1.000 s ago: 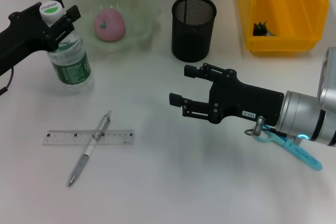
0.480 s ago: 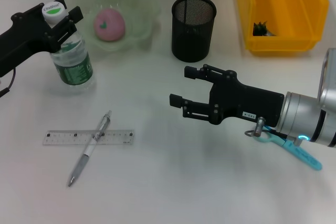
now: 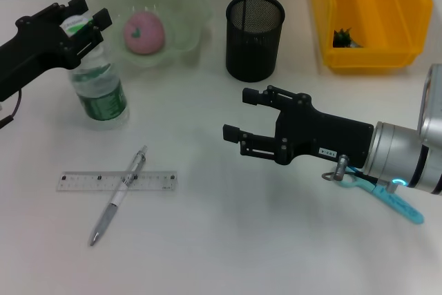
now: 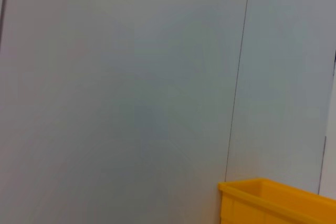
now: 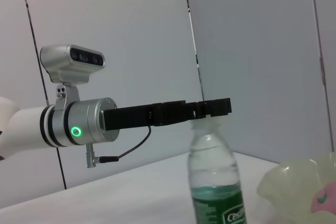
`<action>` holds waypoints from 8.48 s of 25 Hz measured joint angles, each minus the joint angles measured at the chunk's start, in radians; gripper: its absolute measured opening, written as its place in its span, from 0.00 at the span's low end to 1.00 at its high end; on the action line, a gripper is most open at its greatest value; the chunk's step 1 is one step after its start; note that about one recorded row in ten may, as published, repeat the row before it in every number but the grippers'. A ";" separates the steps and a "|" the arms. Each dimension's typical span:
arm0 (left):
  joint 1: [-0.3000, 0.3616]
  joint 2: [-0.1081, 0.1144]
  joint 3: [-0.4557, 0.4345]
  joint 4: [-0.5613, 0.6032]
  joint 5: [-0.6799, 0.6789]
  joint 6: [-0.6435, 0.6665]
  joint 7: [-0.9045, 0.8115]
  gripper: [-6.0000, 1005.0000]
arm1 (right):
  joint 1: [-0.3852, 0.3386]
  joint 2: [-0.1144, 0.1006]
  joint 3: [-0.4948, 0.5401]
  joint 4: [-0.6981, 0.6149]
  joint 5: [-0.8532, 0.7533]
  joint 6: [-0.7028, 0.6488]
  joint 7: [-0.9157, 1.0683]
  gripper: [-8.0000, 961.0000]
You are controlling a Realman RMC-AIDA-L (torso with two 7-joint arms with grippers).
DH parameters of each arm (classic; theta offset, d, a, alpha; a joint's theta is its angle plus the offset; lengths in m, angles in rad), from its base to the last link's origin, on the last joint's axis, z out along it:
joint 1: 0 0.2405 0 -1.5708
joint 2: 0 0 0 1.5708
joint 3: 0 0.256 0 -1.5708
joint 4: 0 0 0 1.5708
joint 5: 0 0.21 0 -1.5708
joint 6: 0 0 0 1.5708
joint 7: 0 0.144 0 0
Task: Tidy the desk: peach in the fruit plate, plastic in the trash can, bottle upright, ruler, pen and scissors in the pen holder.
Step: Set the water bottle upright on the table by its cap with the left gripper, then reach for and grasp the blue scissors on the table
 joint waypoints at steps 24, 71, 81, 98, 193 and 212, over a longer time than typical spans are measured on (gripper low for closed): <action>0.055 0.000 -0.009 0.038 -0.090 0.120 0.002 0.77 | 0.000 0.000 0.000 0.000 0.011 0.000 -0.003 0.80; 0.054 -0.003 0.040 0.004 0.322 0.516 0.017 0.82 | -0.114 -0.043 0.451 -0.627 -0.648 -0.355 0.818 0.80; 0.053 -0.003 0.040 -0.002 0.327 0.497 0.018 0.82 | -0.001 -0.041 0.510 -0.991 -1.163 -0.501 1.323 0.80; 0.050 -0.002 0.040 -0.015 0.328 0.472 0.019 0.82 | 0.111 -0.028 0.479 -1.069 -1.560 -0.666 1.492 0.80; 0.000 0.000 0.031 -0.011 0.317 0.348 0.031 0.82 | 0.131 -0.009 0.051 -0.844 -1.651 -0.352 1.661 0.80; -0.011 0.001 0.028 -0.006 0.317 0.331 0.031 0.82 | 0.141 -0.008 0.037 -0.838 -1.655 -0.339 1.661 0.76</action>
